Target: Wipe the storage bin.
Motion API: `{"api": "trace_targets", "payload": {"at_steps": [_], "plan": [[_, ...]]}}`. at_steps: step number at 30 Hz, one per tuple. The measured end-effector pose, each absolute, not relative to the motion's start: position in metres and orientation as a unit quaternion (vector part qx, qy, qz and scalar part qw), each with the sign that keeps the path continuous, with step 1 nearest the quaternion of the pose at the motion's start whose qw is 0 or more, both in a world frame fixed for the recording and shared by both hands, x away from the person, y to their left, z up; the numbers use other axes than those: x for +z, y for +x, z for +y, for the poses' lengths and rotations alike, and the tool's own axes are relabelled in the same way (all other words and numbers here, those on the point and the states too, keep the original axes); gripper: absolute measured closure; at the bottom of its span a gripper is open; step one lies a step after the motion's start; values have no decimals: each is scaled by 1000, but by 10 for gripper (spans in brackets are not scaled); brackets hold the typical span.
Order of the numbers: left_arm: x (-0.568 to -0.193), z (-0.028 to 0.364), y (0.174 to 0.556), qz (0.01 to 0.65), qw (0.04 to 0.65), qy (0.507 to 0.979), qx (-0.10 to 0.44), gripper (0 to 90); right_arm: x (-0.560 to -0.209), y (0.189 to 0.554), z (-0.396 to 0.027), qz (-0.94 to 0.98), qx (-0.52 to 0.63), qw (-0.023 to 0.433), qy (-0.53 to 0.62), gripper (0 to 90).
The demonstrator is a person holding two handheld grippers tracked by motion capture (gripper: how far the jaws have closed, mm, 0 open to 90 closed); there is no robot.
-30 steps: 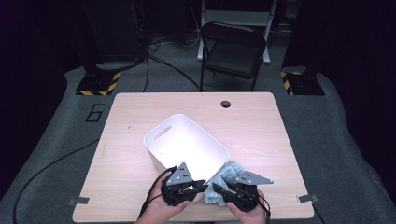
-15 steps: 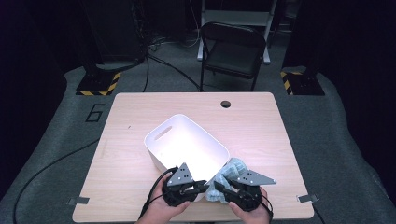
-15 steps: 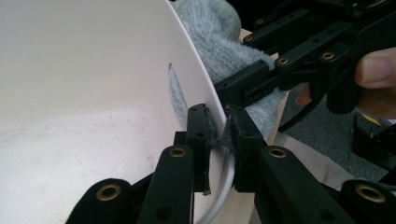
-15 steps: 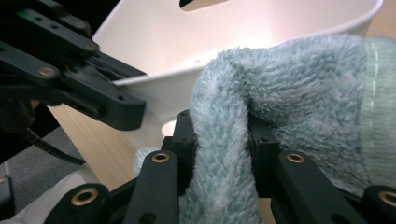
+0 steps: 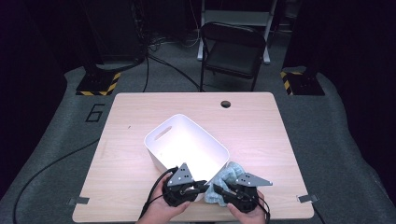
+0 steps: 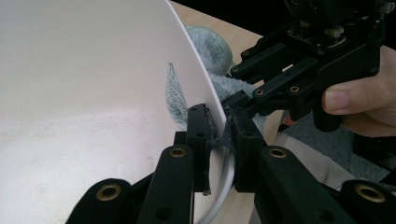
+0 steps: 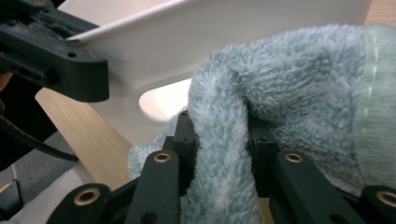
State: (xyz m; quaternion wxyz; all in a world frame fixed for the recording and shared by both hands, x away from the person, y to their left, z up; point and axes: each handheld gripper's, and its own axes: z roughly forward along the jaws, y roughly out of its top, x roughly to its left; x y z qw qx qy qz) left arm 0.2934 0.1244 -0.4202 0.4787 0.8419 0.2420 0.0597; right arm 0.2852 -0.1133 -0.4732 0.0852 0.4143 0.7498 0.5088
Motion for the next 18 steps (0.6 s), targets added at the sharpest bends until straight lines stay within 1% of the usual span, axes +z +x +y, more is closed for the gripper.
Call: {"api": "trace_targets", "payload": {"at_steps": [2,12,16,18], "plan": [[-420,125,294,243,479,842,59,806,-475,285,-113,752,506,90,413,708],[-421,123,293,248,482,838,60,802,-486,287,-110,762,485,76,423,706],[-421,123,293,249,481,838,60,802,-502,291,-104,775,453,50,437,703],[-421,123,293,249,482,838,63,804,-505,293,-103,776,450,45,439,702]]}}
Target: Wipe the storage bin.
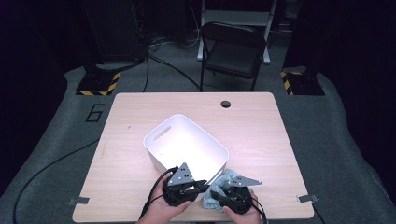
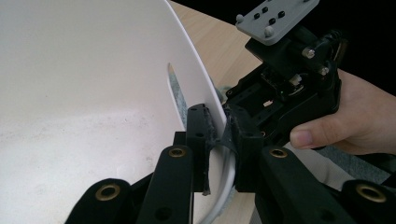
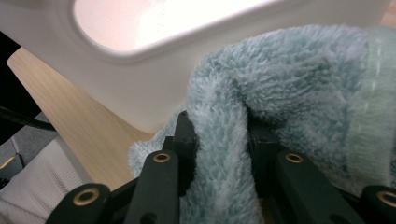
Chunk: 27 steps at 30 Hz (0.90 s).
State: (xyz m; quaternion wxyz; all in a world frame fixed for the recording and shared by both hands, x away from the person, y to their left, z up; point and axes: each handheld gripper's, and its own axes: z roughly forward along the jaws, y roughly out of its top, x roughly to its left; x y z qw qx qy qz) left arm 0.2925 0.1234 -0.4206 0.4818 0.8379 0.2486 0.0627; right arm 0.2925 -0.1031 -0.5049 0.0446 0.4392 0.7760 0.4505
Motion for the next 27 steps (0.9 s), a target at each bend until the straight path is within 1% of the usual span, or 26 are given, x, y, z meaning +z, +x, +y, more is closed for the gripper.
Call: {"api": "trace_targets", "payload": {"at_steps": [5,10,16,20,23,27], "plan": [[-421,122,292,252,483,836,63,806,-503,293,-105,773,455,36,441,699],[-421,122,293,248,482,838,63,806,-489,288,-107,765,476,41,432,698],[-421,121,294,245,483,838,60,797,-459,281,-112,752,512,84,406,697],[-421,119,293,244,484,838,59,794,-447,277,-116,742,527,98,402,697],[-421,116,291,245,484,838,63,794,-446,275,-117,748,521,111,395,698],[-421,116,292,246,482,839,61,793,-455,277,-115,756,510,99,397,701]]}}
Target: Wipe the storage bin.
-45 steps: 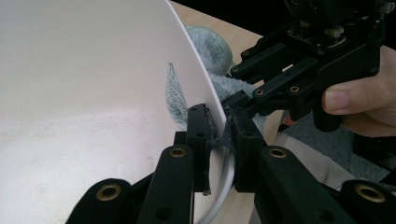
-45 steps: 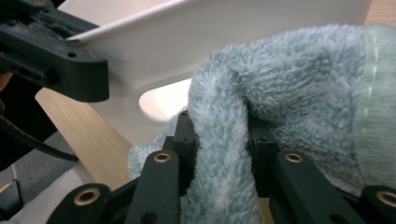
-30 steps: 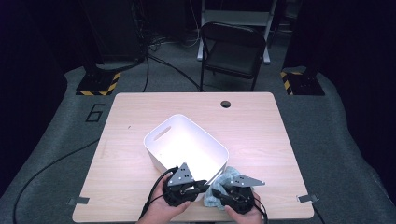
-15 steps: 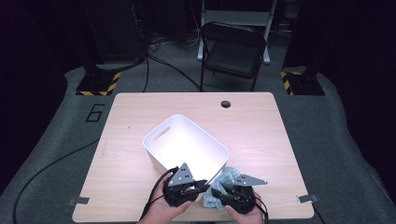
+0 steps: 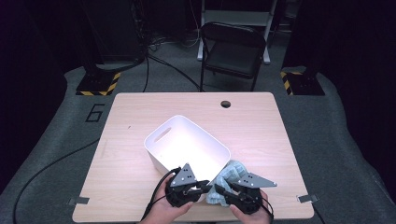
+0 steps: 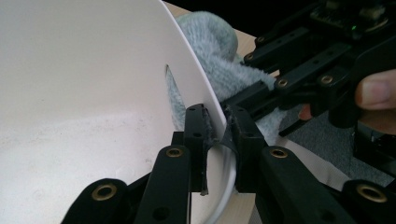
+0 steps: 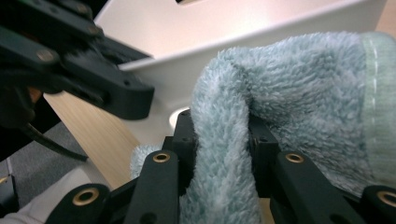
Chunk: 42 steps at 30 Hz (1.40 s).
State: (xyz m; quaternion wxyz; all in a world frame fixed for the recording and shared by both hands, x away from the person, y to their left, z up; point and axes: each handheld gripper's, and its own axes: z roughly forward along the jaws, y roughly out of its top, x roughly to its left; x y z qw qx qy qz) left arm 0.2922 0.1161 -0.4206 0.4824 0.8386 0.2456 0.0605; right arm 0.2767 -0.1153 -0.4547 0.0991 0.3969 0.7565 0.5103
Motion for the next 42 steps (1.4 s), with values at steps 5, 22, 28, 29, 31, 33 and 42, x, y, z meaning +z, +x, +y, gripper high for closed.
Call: {"api": "trace_targets", "payload": {"at_steps": [5,22,28,29,31,33,42], "plan": [[-421,115,292,250,484,836,59,792,-470,278,-110,763,494,90,407,709],[-421,111,293,262,485,832,64,788,-504,284,-102,785,450,52,422,709],[-419,115,299,251,487,836,37,740,-504,284,-107,781,453,48,428,702],[-418,116,299,253,492,833,31,715,-504,284,-107,780,454,46,429,701],[-414,119,299,252,492,832,45,670,-504,284,-108,777,455,47,432,699],[-408,124,301,251,498,829,38,628,-504,284,-109,777,456,44,432,699],[-391,160,319,284,515,807,42,540,-505,284,-111,771,461,43,437,692]]}}
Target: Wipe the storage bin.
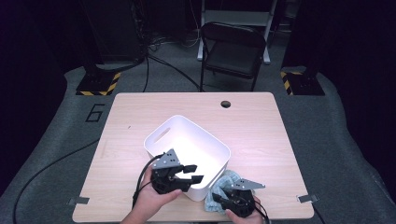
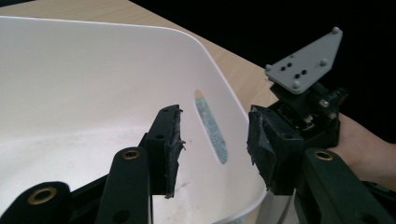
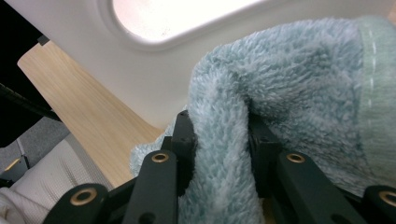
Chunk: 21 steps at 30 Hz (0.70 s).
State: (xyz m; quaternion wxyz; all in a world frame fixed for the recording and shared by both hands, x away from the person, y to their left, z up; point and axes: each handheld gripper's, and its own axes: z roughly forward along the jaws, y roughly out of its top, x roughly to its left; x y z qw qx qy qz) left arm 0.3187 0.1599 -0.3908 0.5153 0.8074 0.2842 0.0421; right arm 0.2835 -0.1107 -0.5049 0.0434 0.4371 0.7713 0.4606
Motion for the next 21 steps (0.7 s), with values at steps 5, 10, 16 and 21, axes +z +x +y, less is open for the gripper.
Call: {"api": "trace_targets", "payload": {"at_steps": [5,10,16,21], "plan": [[-390,178,330,306,509,801,73,541,-506,285,-112,770,465,42,436,692],[-391,196,341,326,501,797,87,543,-506,284,-112,767,465,39,440,692],[-390,219,350,351,500,783,114,541,-506,284,-112,766,467,42,440,692],[-388,237,354,363,494,777,144,541,-506,284,-112,765,468,41,442,691]]}}
